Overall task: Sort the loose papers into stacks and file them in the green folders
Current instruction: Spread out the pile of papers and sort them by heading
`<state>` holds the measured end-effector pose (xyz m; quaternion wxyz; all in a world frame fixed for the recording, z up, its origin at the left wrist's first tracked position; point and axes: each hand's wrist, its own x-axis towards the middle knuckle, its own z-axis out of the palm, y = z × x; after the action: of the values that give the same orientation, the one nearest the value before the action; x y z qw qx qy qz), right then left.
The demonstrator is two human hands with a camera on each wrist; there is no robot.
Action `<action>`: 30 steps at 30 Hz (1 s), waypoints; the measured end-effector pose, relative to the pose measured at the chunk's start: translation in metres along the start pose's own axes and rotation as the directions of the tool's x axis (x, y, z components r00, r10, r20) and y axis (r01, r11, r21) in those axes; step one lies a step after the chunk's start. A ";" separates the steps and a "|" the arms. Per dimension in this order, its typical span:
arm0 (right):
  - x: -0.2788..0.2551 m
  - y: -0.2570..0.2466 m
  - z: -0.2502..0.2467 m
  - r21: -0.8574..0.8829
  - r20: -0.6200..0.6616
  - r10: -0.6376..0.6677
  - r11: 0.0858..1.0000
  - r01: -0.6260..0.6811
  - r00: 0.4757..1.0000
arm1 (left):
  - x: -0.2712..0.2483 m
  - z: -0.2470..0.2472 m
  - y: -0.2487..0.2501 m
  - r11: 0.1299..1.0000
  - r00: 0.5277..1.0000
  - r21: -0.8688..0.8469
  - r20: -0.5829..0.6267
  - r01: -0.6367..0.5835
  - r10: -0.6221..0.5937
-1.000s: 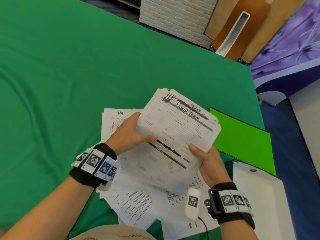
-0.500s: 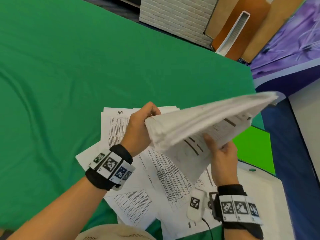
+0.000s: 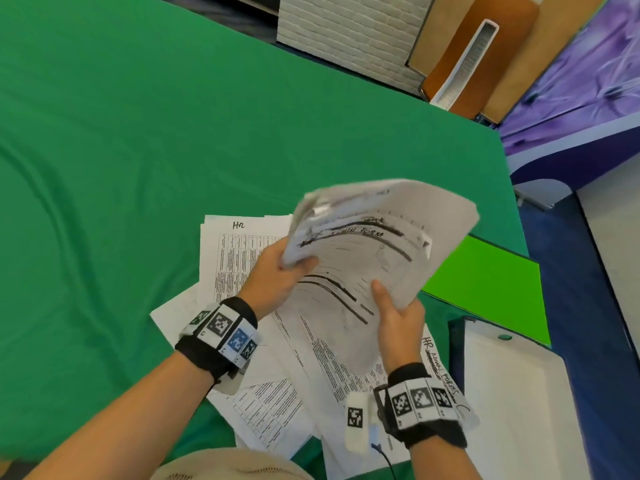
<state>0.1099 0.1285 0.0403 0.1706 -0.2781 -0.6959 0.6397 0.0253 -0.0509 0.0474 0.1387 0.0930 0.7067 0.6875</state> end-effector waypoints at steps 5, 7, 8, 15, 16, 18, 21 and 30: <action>0.007 -0.022 -0.004 -0.020 0.123 -0.020 1.000 0.023 0.992 | 0.001 -0.022 -0.011 0.992 0.994 -0.096 -0.067 0.079 -0.086; 0.012 -0.018 -0.002 -0.054 0.186 0.054 0.998 -0.044 0.981 | 0.001 -0.031 -0.022 0.990 0.990 -0.072 -0.061 0.119 -0.124; 0.015 -0.012 -0.001 -0.055 0.209 0.088 0.995 -0.078 0.974 | 0.001 -0.036 -0.028 0.989 0.987 -0.066 -0.087 0.129 -0.134; 0.039 0.086 -0.069 -0.783 -0.068 0.400 0.547 -0.297 0.914 | -0.008 -0.098 -0.087 0.935 0.903 0.046 -0.283 0.351 -0.325; 0.039 0.100 -0.081 -0.835 -0.107 0.418 0.455 -0.310 0.902 | -0.012 -0.104 -0.095 0.919 0.882 0.047 -0.305 0.392 -0.360; 0.034 0.116 -0.094 -0.865 -0.170 0.416 0.370 -0.337 0.893 | -0.019 -0.109 -0.110 0.884 0.842 0.060 -0.342 0.463 -0.418; 0.024 0.121 -0.095 -0.873 -0.176 0.446 0.342 -0.348 0.878 | -0.025 -0.105 -0.123 0.853 0.806 0.084 -0.385 0.515 -0.449; 0.015 0.079 -0.075 -0.726 0.301 0.544 0.664 -0.181 0.783 | -0.020 -0.103 -0.120 0.818 0.791 0.156 -0.405 0.554 -0.458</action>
<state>0.1558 0.1995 -0.0298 -0.2597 -0.2843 -0.8217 0.4201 0.0180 -0.1594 -0.0688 0.1778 -0.2069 0.8042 0.5280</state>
